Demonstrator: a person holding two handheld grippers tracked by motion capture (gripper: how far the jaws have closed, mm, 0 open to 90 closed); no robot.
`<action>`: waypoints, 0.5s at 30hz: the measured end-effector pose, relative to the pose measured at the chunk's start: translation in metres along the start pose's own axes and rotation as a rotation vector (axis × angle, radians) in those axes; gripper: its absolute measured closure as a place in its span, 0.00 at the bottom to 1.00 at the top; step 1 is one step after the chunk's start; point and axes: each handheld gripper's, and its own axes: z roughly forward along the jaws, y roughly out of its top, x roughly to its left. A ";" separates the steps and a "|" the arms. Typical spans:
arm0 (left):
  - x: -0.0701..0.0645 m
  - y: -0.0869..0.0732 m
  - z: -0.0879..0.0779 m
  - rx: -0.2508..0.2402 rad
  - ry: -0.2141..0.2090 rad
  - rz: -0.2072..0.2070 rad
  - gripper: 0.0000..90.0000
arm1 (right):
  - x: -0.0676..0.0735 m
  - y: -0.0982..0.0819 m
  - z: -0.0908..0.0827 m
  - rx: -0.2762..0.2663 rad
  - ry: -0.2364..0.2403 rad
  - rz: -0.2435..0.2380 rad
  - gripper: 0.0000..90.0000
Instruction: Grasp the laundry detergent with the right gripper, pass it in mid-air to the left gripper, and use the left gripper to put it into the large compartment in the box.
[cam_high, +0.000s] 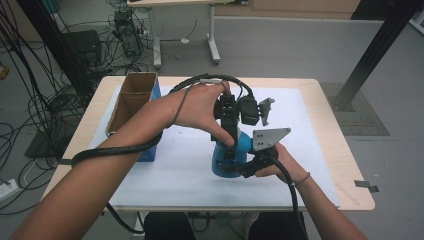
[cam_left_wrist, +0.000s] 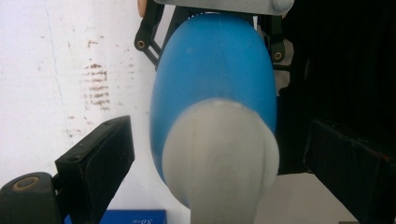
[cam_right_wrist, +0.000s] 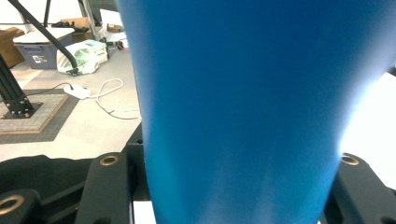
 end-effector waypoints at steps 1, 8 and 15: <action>0.000 0.000 0.001 0.000 0.001 0.001 0.10 | 0.000 0.000 0.000 0.000 0.000 -0.002 0.47; -0.002 0.005 0.006 0.018 0.006 0.004 0.10 | 0.000 0.003 0.001 0.005 0.004 -0.007 0.47; -0.003 0.010 0.009 0.041 0.013 0.009 0.15 | 0.000 0.004 0.002 0.007 0.004 -0.014 0.47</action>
